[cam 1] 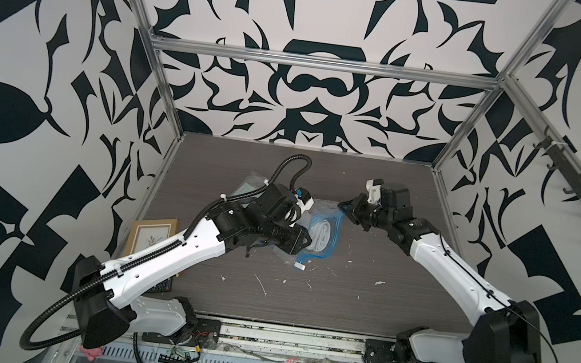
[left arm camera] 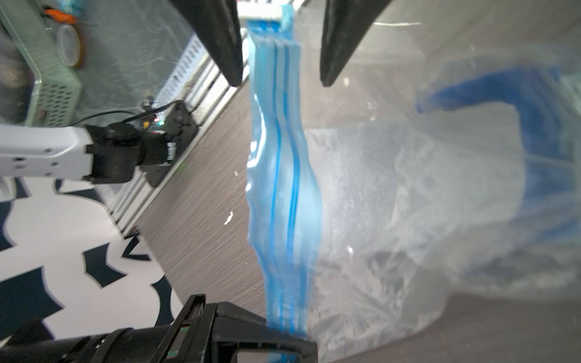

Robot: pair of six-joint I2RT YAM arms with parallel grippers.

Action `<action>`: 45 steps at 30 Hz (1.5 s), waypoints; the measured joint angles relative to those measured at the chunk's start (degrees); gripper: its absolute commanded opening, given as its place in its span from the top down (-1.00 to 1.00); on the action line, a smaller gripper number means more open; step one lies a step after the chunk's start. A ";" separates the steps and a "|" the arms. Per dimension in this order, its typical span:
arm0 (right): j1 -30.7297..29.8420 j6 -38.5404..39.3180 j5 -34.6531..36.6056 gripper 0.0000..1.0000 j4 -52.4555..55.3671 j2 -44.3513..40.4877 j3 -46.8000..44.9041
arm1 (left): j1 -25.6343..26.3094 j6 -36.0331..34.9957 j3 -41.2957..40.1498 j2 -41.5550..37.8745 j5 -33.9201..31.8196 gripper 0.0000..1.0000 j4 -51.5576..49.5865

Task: Place the folded towel into the vacuum bag
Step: Adjust the vacuum bag at the center of the board.

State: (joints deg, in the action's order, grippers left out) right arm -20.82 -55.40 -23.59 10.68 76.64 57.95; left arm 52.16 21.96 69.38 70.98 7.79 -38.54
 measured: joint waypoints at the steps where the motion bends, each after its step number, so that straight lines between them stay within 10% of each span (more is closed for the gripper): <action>1: 0.00 0.44 0.02 1.00 0.96 0.31 1.25 | 0.11 -0.26 -0.79 -1.31 0.22 -0.39 0.17; 20: 1.25 12.11 -3.89 1.00 20.04 11.78 35.89 | -0.04 7.37 -19.21 -18.58 -6.56 -0.91 7.48; 34: 4.61 10.23 -6.45 1.00 17.09 11.67 30.18 | -9.57 20.33 -29.64 -18.47 -3.43 -0.99 13.70; 45: 17.51 9.73 -5.75 1.00 12.00 2.73 7.26 | -22.84 27.63 -32.52 -6.56 4.33 -0.99 24.22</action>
State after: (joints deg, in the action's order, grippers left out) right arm -3.31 -45.67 -29.34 22.68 79.37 65.21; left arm 29.32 49.58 36.86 64.42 12.12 -14.33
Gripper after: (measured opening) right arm 0.048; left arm 0.994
